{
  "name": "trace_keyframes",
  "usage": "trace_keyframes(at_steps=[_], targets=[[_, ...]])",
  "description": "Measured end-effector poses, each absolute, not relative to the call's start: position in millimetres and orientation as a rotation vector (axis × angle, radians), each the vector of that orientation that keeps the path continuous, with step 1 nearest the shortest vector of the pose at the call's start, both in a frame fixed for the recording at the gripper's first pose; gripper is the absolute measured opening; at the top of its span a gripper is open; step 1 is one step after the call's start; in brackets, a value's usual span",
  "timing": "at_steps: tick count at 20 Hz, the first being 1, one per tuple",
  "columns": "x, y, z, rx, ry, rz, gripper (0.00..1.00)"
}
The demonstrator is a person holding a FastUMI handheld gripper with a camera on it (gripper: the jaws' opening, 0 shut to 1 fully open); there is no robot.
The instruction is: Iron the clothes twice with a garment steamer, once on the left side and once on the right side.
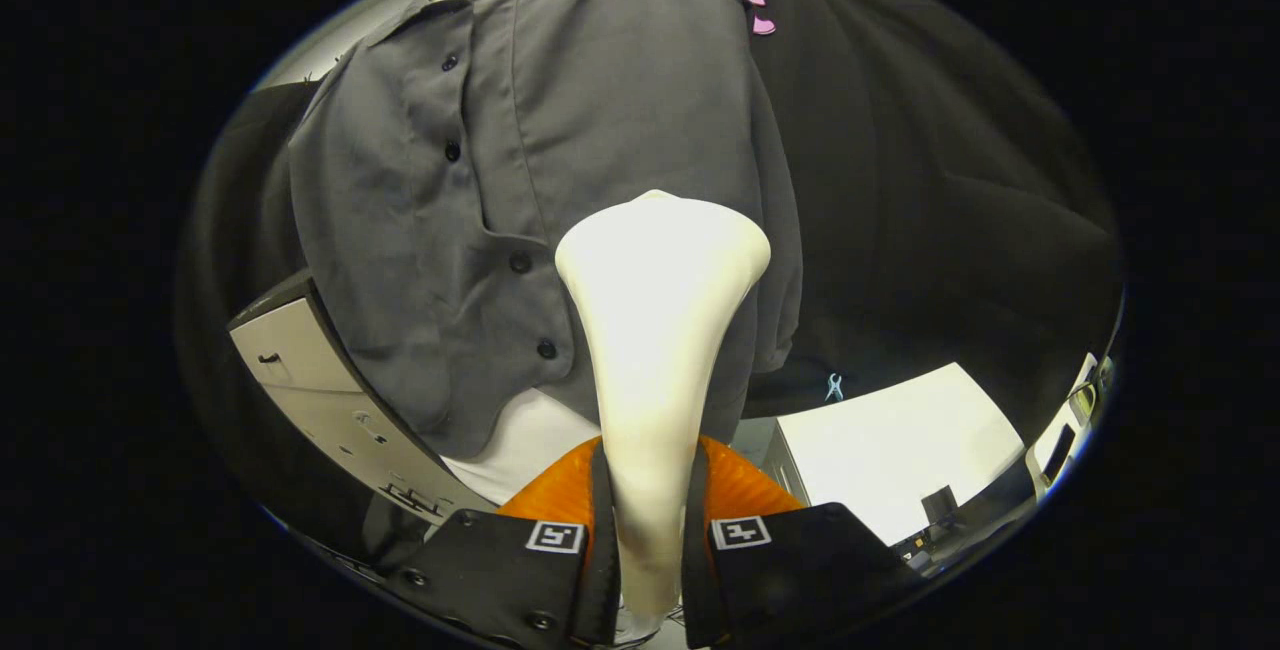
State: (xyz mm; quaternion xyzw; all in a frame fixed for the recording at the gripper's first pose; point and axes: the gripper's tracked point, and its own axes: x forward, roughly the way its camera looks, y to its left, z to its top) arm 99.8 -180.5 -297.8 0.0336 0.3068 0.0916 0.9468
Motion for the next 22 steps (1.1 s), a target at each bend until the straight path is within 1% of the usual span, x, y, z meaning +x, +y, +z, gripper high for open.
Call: trace_keyframes(at_steps=[11,16,22], targets=[[85.8,-165.1,-149.1,0.047,0.42,0.191,0.32],[74.2,-143.3,-76.7,0.033,0.297,0.189,0.32],[47.2,-110.9,-7.0,0.031,0.18,0.189,0.32]])
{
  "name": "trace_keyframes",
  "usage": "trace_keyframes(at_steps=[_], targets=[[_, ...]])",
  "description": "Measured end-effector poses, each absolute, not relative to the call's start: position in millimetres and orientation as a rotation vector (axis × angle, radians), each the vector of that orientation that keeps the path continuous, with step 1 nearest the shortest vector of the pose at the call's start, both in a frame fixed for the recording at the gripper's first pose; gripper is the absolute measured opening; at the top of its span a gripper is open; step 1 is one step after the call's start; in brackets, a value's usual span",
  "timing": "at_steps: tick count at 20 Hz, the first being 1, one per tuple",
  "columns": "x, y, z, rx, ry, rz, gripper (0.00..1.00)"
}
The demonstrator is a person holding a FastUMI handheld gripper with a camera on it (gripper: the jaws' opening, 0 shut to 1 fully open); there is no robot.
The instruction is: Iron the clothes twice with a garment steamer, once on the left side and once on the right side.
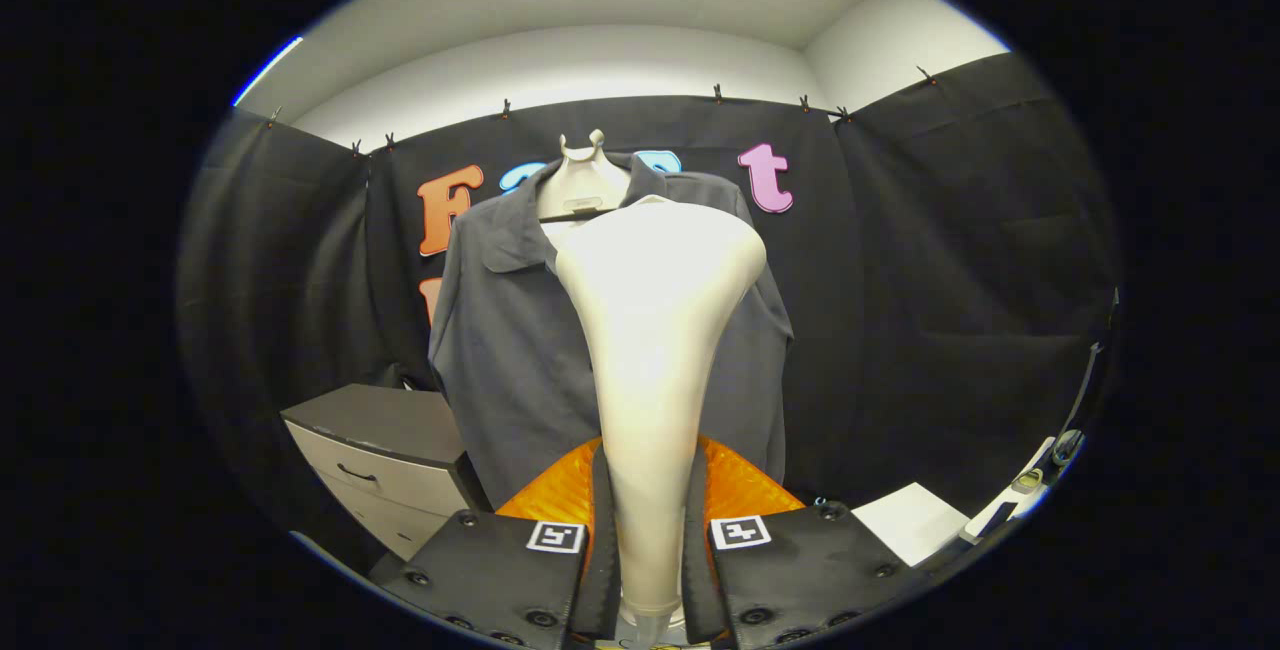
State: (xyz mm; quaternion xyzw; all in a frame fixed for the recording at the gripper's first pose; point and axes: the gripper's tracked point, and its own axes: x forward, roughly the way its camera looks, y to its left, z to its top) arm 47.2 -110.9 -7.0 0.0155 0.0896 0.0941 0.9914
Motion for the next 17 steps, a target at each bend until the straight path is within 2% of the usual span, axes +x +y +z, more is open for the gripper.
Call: trace_keyframes(at_steps=[6,17], targets=[[24.2,-86.1,28.4,0.015,0.101,0.193,0.32],[23.1,-76.9,14.2,0.026,0.126,0.162,0.32]])
